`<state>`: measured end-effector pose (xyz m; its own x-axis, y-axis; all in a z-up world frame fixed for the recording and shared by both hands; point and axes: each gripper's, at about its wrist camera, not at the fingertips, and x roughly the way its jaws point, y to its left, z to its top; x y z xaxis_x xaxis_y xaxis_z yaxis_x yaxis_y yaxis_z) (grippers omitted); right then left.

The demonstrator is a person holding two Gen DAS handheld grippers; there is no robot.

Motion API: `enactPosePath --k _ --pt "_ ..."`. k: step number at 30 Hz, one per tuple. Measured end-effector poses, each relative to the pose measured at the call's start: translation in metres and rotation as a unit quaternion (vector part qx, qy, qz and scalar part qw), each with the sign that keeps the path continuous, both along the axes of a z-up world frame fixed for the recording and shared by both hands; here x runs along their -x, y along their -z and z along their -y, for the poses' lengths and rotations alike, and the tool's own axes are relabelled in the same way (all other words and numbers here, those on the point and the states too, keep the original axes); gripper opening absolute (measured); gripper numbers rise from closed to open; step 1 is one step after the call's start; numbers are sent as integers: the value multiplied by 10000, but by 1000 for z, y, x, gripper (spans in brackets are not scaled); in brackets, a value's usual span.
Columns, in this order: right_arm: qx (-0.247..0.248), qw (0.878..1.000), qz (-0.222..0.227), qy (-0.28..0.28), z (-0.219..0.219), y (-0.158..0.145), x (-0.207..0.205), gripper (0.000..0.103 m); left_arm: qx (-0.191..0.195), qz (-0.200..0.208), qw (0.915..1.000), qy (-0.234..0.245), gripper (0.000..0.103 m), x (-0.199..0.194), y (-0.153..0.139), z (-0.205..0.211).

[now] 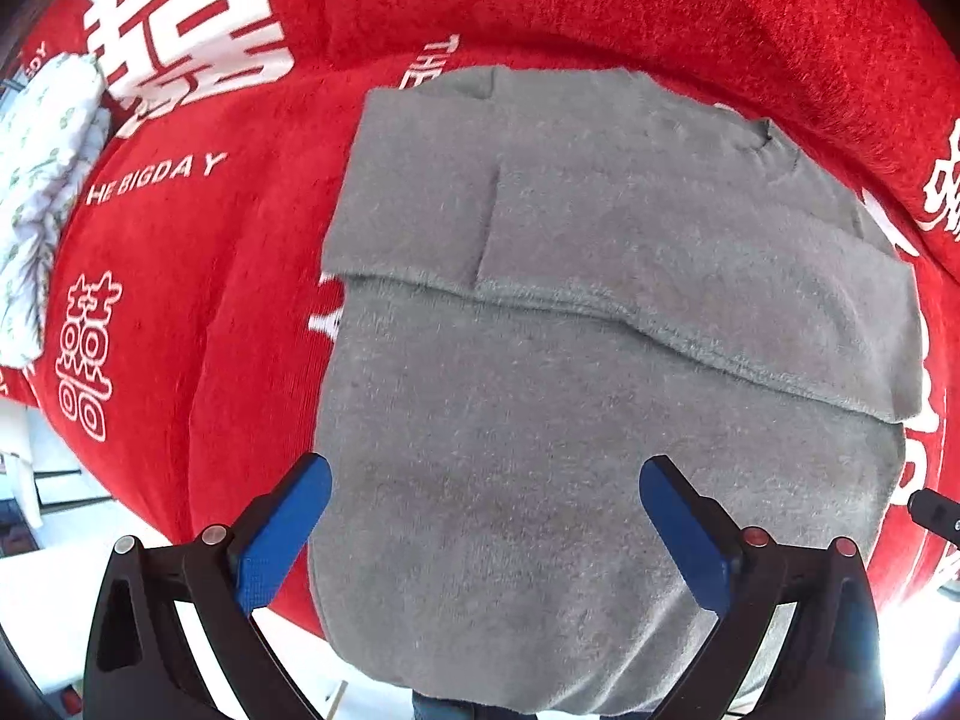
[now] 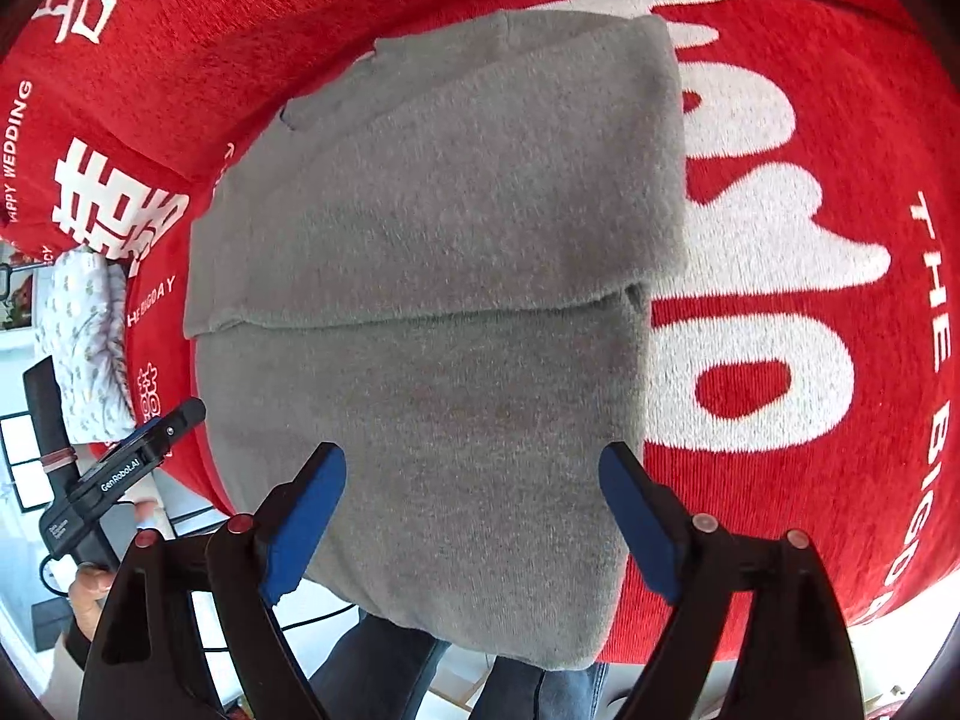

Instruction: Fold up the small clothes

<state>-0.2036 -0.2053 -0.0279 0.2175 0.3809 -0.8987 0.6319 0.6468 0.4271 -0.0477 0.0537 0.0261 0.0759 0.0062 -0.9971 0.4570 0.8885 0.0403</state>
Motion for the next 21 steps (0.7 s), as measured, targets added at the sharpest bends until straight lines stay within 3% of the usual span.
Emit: enactPosePath --k 10,21 --pt "-393 9991 -128 77 -4 14 7 89 30 -219 9995 -227 103 15 7 -17" --pt "-393 9987 -166 274 -21 20 22 89 87 -305 9994 -138 103 24 18 -31"
